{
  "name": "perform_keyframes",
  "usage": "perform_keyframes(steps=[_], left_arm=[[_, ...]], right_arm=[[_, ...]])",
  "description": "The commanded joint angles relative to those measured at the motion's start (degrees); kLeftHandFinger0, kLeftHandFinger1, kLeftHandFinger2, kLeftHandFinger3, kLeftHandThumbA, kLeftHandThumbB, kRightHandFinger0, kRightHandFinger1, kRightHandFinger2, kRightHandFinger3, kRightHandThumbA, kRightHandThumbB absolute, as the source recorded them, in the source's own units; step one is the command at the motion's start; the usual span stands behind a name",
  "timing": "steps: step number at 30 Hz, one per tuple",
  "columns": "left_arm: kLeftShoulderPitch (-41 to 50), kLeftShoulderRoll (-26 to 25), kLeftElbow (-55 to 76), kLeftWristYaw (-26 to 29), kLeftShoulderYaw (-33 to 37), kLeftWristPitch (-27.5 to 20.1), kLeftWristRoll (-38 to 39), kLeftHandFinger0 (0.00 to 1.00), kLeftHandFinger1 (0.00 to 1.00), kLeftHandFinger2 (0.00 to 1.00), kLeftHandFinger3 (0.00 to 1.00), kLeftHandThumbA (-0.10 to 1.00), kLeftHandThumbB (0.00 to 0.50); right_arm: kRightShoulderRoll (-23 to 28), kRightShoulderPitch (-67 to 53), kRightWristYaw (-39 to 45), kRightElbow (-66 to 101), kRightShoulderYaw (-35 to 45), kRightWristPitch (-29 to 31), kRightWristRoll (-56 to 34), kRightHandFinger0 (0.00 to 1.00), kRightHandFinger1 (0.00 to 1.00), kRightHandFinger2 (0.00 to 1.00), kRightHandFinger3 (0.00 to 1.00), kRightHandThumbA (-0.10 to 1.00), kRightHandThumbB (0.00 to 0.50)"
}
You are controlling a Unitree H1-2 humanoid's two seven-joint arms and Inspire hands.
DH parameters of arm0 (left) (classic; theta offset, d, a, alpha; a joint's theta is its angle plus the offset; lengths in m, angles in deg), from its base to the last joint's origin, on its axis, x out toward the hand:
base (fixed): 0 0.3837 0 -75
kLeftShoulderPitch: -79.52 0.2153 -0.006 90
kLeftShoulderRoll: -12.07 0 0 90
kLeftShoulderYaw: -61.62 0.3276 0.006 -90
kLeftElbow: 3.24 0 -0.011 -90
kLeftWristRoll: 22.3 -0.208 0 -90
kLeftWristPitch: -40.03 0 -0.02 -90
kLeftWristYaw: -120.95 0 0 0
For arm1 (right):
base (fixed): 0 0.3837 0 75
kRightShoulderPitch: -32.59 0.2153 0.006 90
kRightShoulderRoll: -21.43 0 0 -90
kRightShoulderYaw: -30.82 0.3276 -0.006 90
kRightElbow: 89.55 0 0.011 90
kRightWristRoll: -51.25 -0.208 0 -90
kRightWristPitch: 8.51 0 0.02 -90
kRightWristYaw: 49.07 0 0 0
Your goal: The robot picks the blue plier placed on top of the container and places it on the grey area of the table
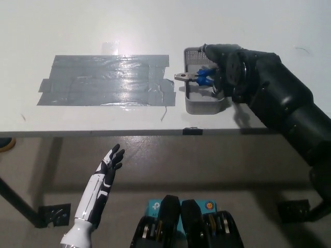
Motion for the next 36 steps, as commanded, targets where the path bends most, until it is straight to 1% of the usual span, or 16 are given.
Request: perform_keyframes(steps=[1,8,18,22,24,25,26,27,28,29,30,31,32,33,34,36], left_arm=[[-1.1,-0.4,2.1,-0.4,-0.2,-0.1,0.0,1.00,1.00,1.00,1.00,1.00,0.022],[-1.5,-0.5,2.4,-0.8,-0.1,0.4,0.2,1.00,1.00,1.00,1.00,1.00,0.000],[-2.7,-0.9,2.6,-0.9,-0.2,0.2,-0.6,1.00,1.00,1.00,1.00,1.00,0.000],[-3.0,-0.7,2.7,-1.2,-0.2,0.5,0.2,1.00,1.00,1.00,1.00,1.00,0.000],[-3.1,-0.8,2.6,-1.2,-0.1,0.5,0.1,1.00,1.00,1.00,1.00,1.00,0.000],[-3.1,-0.8,2.8,-1.2,-0.1,0.8,0.0,1.00,1.00,1.00,1.00,1.00,0.001],[-3.2,-0.8,3.0,-1.2,-0.2,1.3,0.1,1.00,1.00,1.00,1.00,1.00,0.010],[-3.2,-0.8,3.1,-1.2,-0.2,1.5,0.0,1.00,1.00,1.00,1.00,1.00,0.017],[-3.2,-0.8,3.1,-1.2,-0.3,1.5,0.0,1.00,1.00,1.00,1.00,1.00,0.015],[-3.3,-0.9,3.2,-1.2,-0.3,1.6,0.1,1.00,1.00,1.00,1.00,1.00,0.019],[-3.4,-0.9,3.2,-1.4,-0.3,1.8,0.3,1.00,1.00,1.00,1.00,1.00,0.018],[-3.6,-1.0,3.2,-1.5,-0.3,1.8,0.4,1.00,1.00,1.00,1.00,1.00,0.013],[-3.6,-1.0,3.2,-1.5,-0.3,1.8,0.4,1.00,1.00,1.00,1.00,1.00,0.016],[-3.8,-1.2,3.2,-1.6,-0.3,1.9,0.4,1.00,1.00,1.00,1.00,1.00,0.009],[-3.9,-1.3,3.2,-1.6,-0.3,1.9,0.6,1.00,1.00,1.00,1.00,1.00,0.002],[-3.9,-1.3,3.1,-1.6,-0.4,1.8,0.7,1.00,1.00,1.00,1.00,1.00,0.000]], right_arm=[[-1.2,3.5,-2.8,-2.4,0.1,2.2,1.6,1.00,1.00,1.00,1.00,1.00,0.349],[-3.4,3.4,-3.6,-5.7,-1.8,2.6,3.3,1.00,1.00,1.00,1.00,1.00,0.327],[-6.4,4.5,-5.3,-8.8,-1.8,4.5,3.9,1.00,1.00,1.00,1.00,1.00,0.350],[-7.1,5.1,-6.3,-10.9,-2.1,6.0,4.3,1.00,1.00,1.00,1.00,0.99,0.301],[-7.2,5.0,-7.3,-11.5,-2.1,6.3,4.5,1.00,1.00,1.00,1.00,0.85,0.257],[-7.4,5.0,-8.6,-12.5,-1.9,6.3,4.4,1.00,1.00,1.00,1.00,0.60,0.215],[-7.4,4.7,-9.8,-12.8,-1.7,5.8,4.6,0.86,0.90,0.97,1.00,0.24,0.172],[-7.3,4.4,-11.3,-13.3,-2.0,5.9,5.0,0.58,0.59,0.65,1.00,0.07,0.180],[-7.0,4.0,-13.4,-13.9,-3.1,6.1,6.4,0.32,0.39,0.53,1.00,-0.08,0.221],[-6.6,3.7,-15.2,-14.3,-4.3,6.7,7.7,0.28,0.36,0.51,1.00,-0.10,0.248],[-6.1,3.3,-17.0,-14.6,-4.8,7.4,8.3,0.30,0.40,0.54,0.93,-0.10,0.266],[-5.7,3.1,-18.3,-14.9,-5.0,7.9,8.4,0.40,0.47,0.60,0.87,-0.09,0.258],[-5.4,2.9,-19.3,-15.6,-5.3,8.3,8.5,0.35,0.41,0.54,0.84,-0.10,0.245],[-5.0,2.8,-20.7,-16.4,-5.5,9.2,8.7,0.23,0.28,0.43,0.82,-0.10,0.248],[-4.6,2.6,-21.9,-16.7,-5.6,10.0,8.6,0.13,0.20,0.39,0.79,-0.10,0.250],[-3.9,2.3,-24.2,-17.5,-5.9,11.4,8.8,0.12,0.20,0.37,0.76,-0.10,0.247]])
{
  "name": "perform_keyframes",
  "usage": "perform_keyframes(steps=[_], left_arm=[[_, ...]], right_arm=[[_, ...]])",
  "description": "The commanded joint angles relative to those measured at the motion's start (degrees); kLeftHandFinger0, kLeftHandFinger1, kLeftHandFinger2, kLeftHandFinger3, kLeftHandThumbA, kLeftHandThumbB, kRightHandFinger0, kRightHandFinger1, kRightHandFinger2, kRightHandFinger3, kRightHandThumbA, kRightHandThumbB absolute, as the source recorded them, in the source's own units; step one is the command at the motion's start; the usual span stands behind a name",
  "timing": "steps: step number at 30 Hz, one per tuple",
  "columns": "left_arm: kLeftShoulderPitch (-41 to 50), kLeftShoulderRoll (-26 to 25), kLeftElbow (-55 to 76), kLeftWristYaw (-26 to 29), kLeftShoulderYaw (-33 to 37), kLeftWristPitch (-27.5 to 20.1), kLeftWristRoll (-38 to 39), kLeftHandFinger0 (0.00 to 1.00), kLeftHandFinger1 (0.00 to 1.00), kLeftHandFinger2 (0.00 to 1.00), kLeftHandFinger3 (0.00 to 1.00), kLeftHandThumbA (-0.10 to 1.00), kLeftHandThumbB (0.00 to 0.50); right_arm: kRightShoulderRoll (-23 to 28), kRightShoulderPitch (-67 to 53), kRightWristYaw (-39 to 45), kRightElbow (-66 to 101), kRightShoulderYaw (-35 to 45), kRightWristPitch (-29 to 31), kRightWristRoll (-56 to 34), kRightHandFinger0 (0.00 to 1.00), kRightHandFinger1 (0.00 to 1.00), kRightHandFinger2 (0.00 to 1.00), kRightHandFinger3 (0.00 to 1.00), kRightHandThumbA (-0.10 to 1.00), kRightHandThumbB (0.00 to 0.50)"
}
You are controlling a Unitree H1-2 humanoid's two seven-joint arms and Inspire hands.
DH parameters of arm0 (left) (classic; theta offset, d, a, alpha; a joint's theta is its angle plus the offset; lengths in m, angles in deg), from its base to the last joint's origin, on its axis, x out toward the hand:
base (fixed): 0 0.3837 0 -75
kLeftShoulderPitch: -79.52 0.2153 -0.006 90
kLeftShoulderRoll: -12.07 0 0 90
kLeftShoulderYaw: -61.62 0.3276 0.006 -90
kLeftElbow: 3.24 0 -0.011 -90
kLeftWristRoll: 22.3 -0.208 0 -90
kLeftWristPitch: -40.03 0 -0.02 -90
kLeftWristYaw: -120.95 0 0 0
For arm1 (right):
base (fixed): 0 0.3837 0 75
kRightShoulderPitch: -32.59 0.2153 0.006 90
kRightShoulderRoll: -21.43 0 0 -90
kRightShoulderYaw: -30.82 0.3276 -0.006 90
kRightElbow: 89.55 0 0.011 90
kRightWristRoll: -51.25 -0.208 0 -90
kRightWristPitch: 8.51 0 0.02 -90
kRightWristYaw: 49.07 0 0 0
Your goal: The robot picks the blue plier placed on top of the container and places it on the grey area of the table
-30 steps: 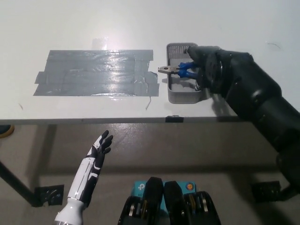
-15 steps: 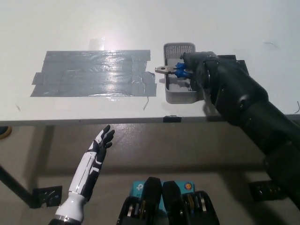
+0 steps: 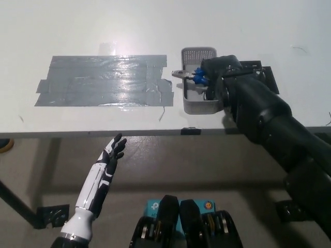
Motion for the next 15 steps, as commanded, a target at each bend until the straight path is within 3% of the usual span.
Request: perform_keyframes(steps=[1,2,4,7,8,9,10,12,13,15], left_arm=[[-1.0,-0.9,1.8,-0.9,-0.4,-0.2,0.5,1.00,1.00,1.00,1.00,1.00,0.000],[-0.9,-0.9,1.8,-0.8,-0.4,-0.4,0.4,1.00,1.00,1.00,1.00,1.00,0.000],[-0.9,-1.0,1.5,-0.7,-0.4,-1.2,0.2,0.97,1.00,1.00,1.00,1.00,0.000],[-0.9,-1.0,1.3,-0.5,-0.5,-1.7,0.3,0.95,1.00,1.00,1.00,1.00,0.000],[-0.9,-1.1,1.2,-0.5,-0.5,-1.9,0.3,0.94,1.00,1.00,1.00,1.00,0.000],[-0.8,-1.1,1.4,-0.6,-0.5,-1.5,0.5,0.93,1.00,1.00,1.00,1.00,0.000],[-0.7,-1.0,1.7,-0.7,-0.6,-0.7,0.7,0.92,1.00,1.00,1.00,1.00,0.004],[-0.6,-1.0,2.0,-0.9,-0.7,0.3,0.9,0.90,1.00,1.00,1.00,1.00,0.010],[-0.7,-1.0,2.0,-0.9,-0.8,0.3,1.0,0.90,1.00,1.00,1.00,1.00,0.010],[-0.8,-1.0,1.9,-1.0,-0.8,0.5,1.1,0.89,0.99,1.00,1.00,1.00,0.016]], right_arm=[[1.7,1.8,-8.4,-1.4,-0.7,5.1,2.4,0.13,0.21,0.37,0.76,-0.10,0.248],[2.1,1.5,-9.6,-1.2,-0.6,6.0,2.4,0.14,0.22,0.38,0.74,-0.10,0.242],[2.4,1.6,-10.9,-1.5,-0.2,7.2,2.1,0.02,0.11,0.27,0.66,-0.10,0.246],[2.7,2.2,-12.5,-1.8,0.4,7.9,1.9,0.00,0.10,0.27,0.63,-0.10,0.237],[3.0,2.2,-14.1,-1.4,1.0,9.0,1.5,0.00,0.00,0.18,0.57,-0.10,0.239],[3.2,2.2,-15.7,-1.4,1.2,9.7,1.5,0.00,0.00,0.13,0.48,-0.10,0.233],[3.3,2.5,-15.8,-1.3,1.5,10.0,1.4,0.00,0.07,0.18,0.39,-0.10,0.215],[3.6,3.0,-16.4,-0.9,1.7,10.4,1.4,0.02,0.33,0.49,0.41,-0.10,0.192],[3.7,3.2,-16.8,-0.8,1.8,10.7,1.5,0.01,0.38,0.59,0.41,-0.10,0.188],[4.0,3.7,-17.7,-0.3,2.5,11.2,1.2,0.02,0.43,0.69,0.48,-0.10,0.191]])
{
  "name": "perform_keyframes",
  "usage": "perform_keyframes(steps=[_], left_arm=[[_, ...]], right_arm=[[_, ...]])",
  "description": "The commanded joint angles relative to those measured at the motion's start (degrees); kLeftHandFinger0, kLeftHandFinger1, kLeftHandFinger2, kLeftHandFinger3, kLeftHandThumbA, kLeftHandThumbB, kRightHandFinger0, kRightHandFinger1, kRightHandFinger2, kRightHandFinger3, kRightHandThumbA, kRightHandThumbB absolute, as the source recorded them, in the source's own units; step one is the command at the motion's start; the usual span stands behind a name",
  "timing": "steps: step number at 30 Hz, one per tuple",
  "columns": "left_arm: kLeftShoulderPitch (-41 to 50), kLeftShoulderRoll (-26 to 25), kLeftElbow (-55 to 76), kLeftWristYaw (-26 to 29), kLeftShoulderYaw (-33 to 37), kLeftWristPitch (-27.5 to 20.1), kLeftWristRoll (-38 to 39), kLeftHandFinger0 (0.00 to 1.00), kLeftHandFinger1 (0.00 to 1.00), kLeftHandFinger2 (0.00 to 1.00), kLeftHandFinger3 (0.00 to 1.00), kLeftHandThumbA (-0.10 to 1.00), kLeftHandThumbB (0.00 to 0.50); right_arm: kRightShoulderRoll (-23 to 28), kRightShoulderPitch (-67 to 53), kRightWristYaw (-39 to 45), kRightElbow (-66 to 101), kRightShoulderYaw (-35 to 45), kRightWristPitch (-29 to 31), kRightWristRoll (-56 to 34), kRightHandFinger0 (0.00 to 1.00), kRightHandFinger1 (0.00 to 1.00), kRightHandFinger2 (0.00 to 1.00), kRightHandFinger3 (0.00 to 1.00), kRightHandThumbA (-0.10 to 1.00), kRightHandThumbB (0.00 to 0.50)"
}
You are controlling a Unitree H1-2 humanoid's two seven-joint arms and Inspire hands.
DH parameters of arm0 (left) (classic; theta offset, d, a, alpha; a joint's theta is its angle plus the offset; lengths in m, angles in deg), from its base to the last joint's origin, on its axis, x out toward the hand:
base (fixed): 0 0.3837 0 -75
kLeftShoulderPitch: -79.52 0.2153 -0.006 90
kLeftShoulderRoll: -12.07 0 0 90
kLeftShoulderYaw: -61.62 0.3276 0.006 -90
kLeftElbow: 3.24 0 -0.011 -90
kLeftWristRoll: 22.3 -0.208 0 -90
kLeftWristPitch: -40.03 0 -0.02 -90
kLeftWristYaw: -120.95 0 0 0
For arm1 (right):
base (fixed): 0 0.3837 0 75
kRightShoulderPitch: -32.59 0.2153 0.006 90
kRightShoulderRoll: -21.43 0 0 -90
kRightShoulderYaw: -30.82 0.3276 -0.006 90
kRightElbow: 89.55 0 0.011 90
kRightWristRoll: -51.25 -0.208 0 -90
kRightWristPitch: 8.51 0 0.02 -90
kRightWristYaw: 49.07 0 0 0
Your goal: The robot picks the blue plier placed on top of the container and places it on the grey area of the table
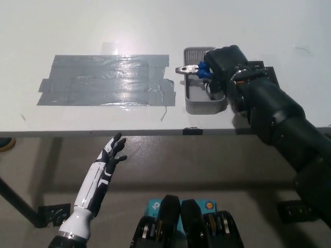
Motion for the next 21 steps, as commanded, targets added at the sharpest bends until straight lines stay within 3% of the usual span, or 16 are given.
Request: perform_keyframes(steps=[1,3,4,5,6,8,10,15,19,21], left_arm=[[-0.8,-0.4,1.9,-0.5,-0.7,0.1,1.0,0.88,0.99,1.00,1.00,1.00,0.009],[-0.8,-0.5,2.0,-0.5,-0.7,-0.1,0.9,0.86,0.98,1.00,1.00,1.00,0.009],[-0.8,-0.5,1.9,-0.6,-0.7,-0.3,1.1,0.86,0.97,1.00,1.00,1.00,0.008],[-0.7,-0.4,2.2,-0.6,-0.6,0.1,1.1,0.86,0.97,1.00,1.00,1.00,0.008],[-0.5,-0.4,2.4,-0.6,-0.7,0.2,1.2,0.85,0.97,1.00,1.00,1.00,0.002],[-0.5,-0.4,2.3,-0.5,-0.7,0.0,1.4,0.84,0.95,1.00,1.00,1.00,0.000],[-0.5,-0.4,2.3,-0.7,-0.8,0.1,1.8,0.86,0.96,1.00,0.99,1.00,0.000],[-0.6,-0.6,2.2,-0.4,-0.7,-0.3,1.2,0.86,0.96,1.00,0.98,1.00,0.000],[-0.6,-0.7,2.1,-0.3,-0.8,-0.6,1.0,0.85,0.94,1.00,0.98,1.00,0.000],[-0.6,-0.6,2.0,-0.2,-0.8,-0.7,0.8,0.83,0.92,0.99,0.98,1.00,0.000]], right_arm=[[1.9,4.6,-6.5,1.4,1.8,3.2,0.3,0.03,0.44,0.70,0.53,-0.10,0.213],[2.2,4.9,-9.0,1.9,1.8,4.3,0.8,0.05,0.46,0.72,0.50,-0.10,0.240],[2.1,5.5,-9.5,1.4,1.9,4.4,0.9,0.04,0.50,0.81,0.44,-0.10,0.213],[2.1,6.0,-9.6,1.5,1.8,3.7,1.2,0.03,0.53,0.91,0.45,-0.10,0.164],[2.0,6.2,-10.6,1.3,1.9,4.2,1.2,0.06,0.55,0.95,0.47,-0.10,0.169],[1.9,7.3,-12.0,0.8,1.8,4.2,1.5,0.04,0.51,0.91,0.47,-0.10,0.171],[1.7,8.4,-11.8,0.7,2.0,4.1,1.3,0.02,0.50,0.89,0.39,-0.10,0.184],[1.4,10.4,-12.3,0.4,3.1,4.6,0.5,0.03,0.49,0.87,0.39,-0.10,0.196],[1.1,12.0,-13.4,0.5,3.7,5.9,0.5,0.03,0.47,0.85,0.29,-0.10,0.217],[0.7,12.8,-14.7,0.4,3.5,6.3,0.9,0.00,0.41,0.79,0.27,-0.10,0.227]])
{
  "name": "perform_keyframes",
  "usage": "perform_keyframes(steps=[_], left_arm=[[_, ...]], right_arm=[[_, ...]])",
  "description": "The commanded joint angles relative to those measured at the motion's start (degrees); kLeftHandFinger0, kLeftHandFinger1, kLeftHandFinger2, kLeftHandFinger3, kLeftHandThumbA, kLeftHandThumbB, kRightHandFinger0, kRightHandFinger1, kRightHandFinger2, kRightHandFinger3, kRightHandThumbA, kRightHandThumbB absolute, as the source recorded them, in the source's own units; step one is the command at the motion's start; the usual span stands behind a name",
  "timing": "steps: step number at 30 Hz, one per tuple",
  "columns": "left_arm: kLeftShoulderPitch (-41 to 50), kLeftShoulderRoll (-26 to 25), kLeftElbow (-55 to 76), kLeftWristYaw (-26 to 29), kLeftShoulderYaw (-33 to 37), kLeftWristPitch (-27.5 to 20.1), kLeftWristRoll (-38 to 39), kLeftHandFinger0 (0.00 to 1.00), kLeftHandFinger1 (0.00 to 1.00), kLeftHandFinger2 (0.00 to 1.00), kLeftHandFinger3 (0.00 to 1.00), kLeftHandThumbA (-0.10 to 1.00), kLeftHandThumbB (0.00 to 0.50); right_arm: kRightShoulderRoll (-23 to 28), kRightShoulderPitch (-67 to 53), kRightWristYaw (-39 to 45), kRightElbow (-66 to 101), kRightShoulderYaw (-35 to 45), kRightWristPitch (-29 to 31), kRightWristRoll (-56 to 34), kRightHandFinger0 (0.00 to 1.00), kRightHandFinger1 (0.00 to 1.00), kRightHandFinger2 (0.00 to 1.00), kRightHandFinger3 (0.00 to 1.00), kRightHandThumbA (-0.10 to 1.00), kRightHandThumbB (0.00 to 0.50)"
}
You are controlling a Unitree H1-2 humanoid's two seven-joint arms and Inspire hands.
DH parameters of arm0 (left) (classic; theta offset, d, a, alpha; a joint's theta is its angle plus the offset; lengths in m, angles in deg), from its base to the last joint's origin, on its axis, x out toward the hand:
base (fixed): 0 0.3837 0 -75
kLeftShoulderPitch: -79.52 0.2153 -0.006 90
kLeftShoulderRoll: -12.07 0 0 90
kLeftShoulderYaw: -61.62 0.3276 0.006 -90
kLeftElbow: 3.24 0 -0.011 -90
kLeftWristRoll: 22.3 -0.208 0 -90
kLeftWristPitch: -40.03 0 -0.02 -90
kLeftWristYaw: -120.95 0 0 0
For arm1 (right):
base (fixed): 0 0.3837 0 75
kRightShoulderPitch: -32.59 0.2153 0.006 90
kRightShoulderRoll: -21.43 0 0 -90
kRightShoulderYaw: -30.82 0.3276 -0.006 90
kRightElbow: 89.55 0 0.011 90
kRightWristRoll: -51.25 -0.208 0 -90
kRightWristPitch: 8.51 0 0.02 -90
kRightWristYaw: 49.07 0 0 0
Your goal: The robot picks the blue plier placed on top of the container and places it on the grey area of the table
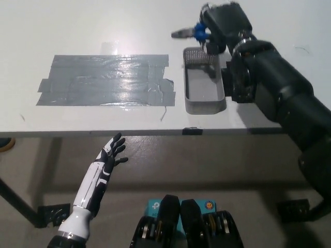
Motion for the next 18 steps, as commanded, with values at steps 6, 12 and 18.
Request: perform_keyframes(steps=[6,12,18], left_arm=[[-0.4,-0.9,2.3,-0.5,-0.2,-0.5,-0.5,0.87,0.94,1.00,0.99,1.00,0.000],[-0.6,-0.5,1.8,-0.1,0.1,-1.9,-1.0,0.91,0.99,1.00,1.00,1.00,0.000],[0.2,-0.3,3.1,-0.4,0.7,-1.4,-1.4,1.00,1.00,1.00,1.00,1.00,0.000]], right_arm=[[-3.3,7.6,-7.1,-1.0,1.3,2.6,0.0,0.00,0.39,0.79,0.19,-0.10,0.189],[-7.9,7.4,-5.7,-2.7,3.6,2.2,-2.4,0.00,0.28,0.64,0.43,-0.10,0.276],[-13.2,6.8,-4.8,-4.9,6.3,1.5,-3.7,0.00,0.26,0.72,0.27,-0.10,0.228]])
